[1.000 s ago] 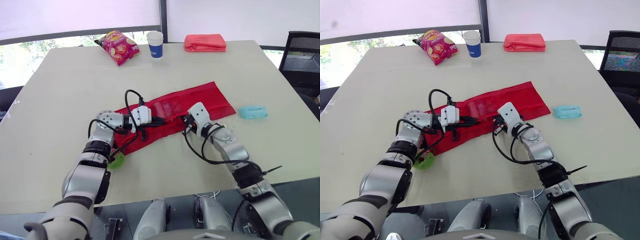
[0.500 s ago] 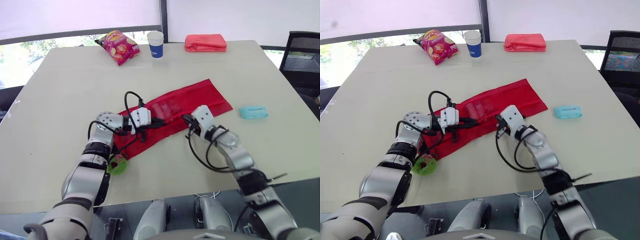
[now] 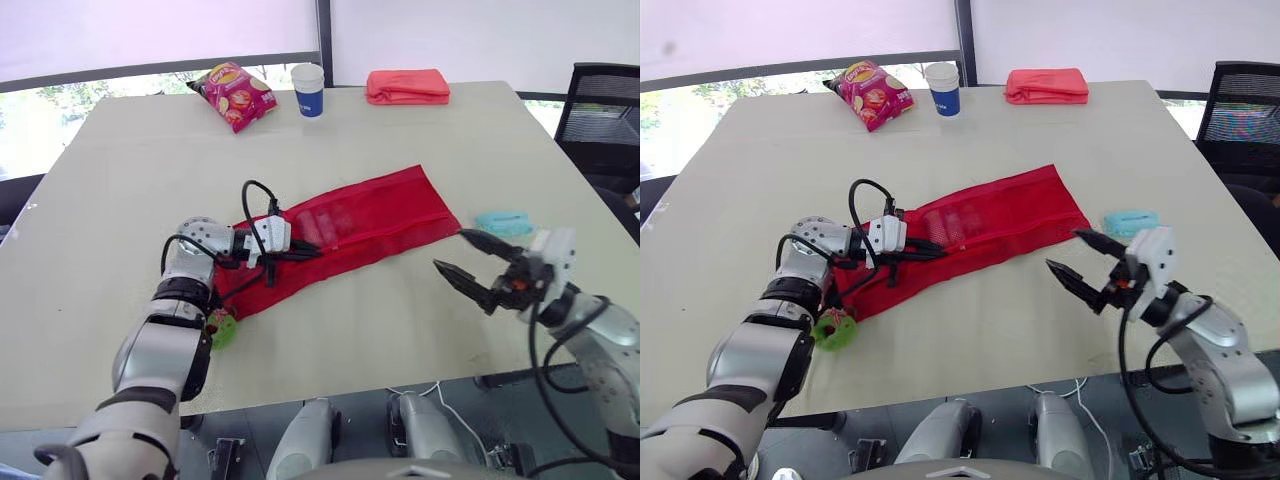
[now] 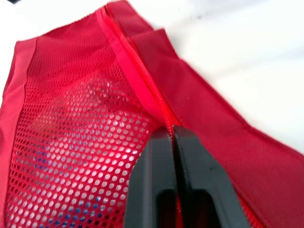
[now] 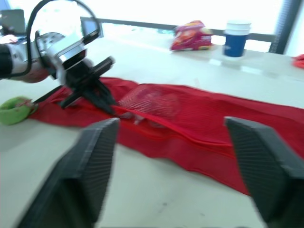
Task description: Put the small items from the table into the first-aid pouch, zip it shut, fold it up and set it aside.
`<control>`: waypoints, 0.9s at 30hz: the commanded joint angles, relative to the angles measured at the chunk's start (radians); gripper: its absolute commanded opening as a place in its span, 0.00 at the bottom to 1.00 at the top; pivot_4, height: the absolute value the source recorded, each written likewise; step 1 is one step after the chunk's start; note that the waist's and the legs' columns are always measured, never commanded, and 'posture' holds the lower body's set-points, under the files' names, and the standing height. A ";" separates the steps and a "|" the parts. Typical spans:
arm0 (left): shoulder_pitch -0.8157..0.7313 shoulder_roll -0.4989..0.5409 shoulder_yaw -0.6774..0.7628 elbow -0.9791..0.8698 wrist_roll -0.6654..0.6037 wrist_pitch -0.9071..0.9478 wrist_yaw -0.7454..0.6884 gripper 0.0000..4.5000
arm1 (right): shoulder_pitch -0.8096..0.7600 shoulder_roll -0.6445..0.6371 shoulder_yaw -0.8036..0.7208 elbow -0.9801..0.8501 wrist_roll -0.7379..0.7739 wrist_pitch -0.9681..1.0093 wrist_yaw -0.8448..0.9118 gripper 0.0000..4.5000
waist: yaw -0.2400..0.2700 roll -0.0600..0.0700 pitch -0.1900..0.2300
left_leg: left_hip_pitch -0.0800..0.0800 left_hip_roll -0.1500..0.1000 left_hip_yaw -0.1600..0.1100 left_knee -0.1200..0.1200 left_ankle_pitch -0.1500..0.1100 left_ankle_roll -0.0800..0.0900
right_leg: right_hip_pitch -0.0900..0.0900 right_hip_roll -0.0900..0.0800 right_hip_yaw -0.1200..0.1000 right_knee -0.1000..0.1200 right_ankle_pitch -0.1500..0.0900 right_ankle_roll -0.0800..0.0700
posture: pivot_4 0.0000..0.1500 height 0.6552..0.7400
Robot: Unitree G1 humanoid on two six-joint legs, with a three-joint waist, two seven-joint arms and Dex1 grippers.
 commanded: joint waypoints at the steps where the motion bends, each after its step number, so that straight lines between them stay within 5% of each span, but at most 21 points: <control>1: -0.055 0.034 0.021 0.058 0.020 -0.009 0.003 0.40 | -0.013 -0.006 -0.019 -0.069 0.036 0.011 -0.035 1.00 | 0.004 0.000 0.000 | 0.000 0.000 0.000 0.000 0.000 0.000 | 0.000 0.000 0.000 0.000 0.000 0.000 | 1.00 0.99; 6: -0.087 0.027 0.026 0.010 -0.007 0.004 -0.057 0.94 | -0.009 -0.014 -0.003 -0.095 0.020 0.021 -0.064 1.00 | 0.010 0.000 0.000 | -0.001 -0.001 0.000 0.001 -0.001 0.001 | 0.000 -0.001 -0.001 0.000 0.000 0.000 | 1.00 0.99; 7: -0.087 0.019 0.033 -0.042 -0.036 0.060 -0.081 0.98 | -0.009 -0.016 -0.005 -0.101 0.023 0.024 -0.068 1.00 | 0.010 0.000 0.000 | -0.001 -0.001 0.000 0.001 -0.001 0.001 | 0.000 -0.001 -0.001 0.000 0.000 0.000 | 1.00 0.99; 11: -0.001 -0.028 0.038 -0.356 -0.099 0.316 0.008 0.98 | -0.017 -0.029 -0.016 -0.120 0.041 0.034 -0.079 1.00 | 0.008 0.000 0.000 | -0.002 -0.001 -0.001 0.001 -0.001 0.002 | 0.000 -0.001 -0.001 0.000 0.000 0.000 | 1.00 0.99; 17: 0.146 -0.122 -0.035 -0.732 0.060 0.596 0.349 0.98 | 0.000 -0.070 -0.057 -0.151 0.092 0.042 -0.058 1.00 | 0.007 0.001 -0.001 | -0.001 0.000 0.000 0.001 -0.001 0.001 | 0.000 -0.001 0.001 0.000 0.000 0.000 | 1.00 0.99; 27: 0.075 -0.198 -0.175 -0.572 0.215 0.667 0.482 0.98 | 0.251 -0.201 -0.324 -0.194 0.132 0.032 0.037 1.00 | 0.031 0.001 -0.002 | 0.000 -0.001 0.001 0.002 -0.001 0.002 | 0.003 -0.001 0.000 -0.001 0.000 0.001 | 1.00 0.99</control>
